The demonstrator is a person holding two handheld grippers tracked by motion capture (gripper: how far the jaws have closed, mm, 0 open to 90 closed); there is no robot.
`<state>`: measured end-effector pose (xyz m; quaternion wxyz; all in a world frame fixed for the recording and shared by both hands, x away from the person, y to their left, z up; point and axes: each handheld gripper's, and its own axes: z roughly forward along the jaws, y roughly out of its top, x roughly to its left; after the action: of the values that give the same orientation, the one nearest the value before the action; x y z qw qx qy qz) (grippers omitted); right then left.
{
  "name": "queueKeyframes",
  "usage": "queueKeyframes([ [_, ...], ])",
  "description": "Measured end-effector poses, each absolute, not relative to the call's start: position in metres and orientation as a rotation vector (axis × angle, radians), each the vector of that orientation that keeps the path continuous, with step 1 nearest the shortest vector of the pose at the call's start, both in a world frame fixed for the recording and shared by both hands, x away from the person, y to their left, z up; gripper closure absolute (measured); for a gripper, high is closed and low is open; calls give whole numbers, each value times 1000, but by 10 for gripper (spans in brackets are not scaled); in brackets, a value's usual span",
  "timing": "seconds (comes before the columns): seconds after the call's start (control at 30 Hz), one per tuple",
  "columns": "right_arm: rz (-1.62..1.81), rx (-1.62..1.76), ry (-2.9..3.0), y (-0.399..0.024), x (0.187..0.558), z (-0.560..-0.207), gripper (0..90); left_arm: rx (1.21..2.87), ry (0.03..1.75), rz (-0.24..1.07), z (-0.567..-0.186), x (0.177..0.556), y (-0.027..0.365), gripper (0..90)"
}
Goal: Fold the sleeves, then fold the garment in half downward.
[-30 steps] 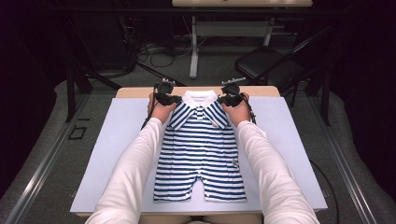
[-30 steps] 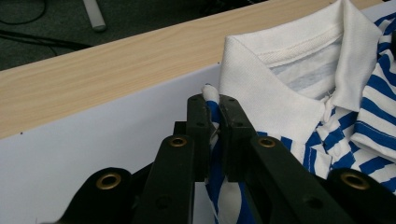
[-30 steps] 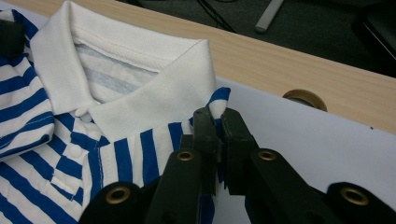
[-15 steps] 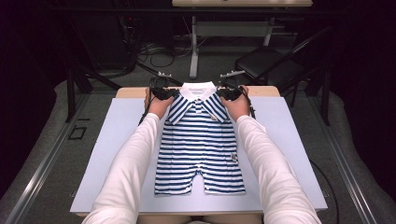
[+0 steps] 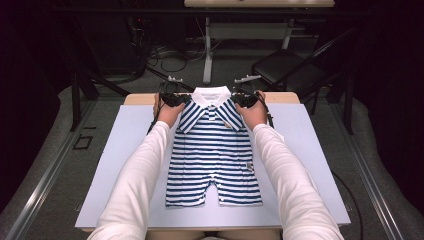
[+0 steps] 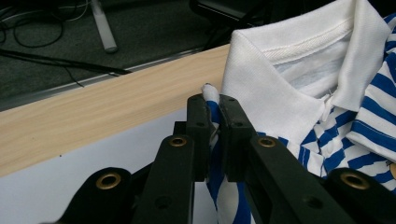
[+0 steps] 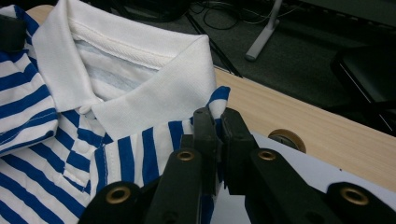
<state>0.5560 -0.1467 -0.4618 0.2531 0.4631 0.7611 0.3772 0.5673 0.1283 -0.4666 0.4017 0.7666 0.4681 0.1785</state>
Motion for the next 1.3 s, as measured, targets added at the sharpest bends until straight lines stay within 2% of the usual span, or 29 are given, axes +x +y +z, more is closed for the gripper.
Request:
queueKeyframes([
  [1.0, 1076, 1205, 2072, -152, 526, -458, 864, 1899, 1126, 440, -460, 535, 130, 847],
  [1.3, 1114, 1204, 2089, -155, 514, -459, 864, 1889, 1128, 397, -464, 522, 135, 847],
])
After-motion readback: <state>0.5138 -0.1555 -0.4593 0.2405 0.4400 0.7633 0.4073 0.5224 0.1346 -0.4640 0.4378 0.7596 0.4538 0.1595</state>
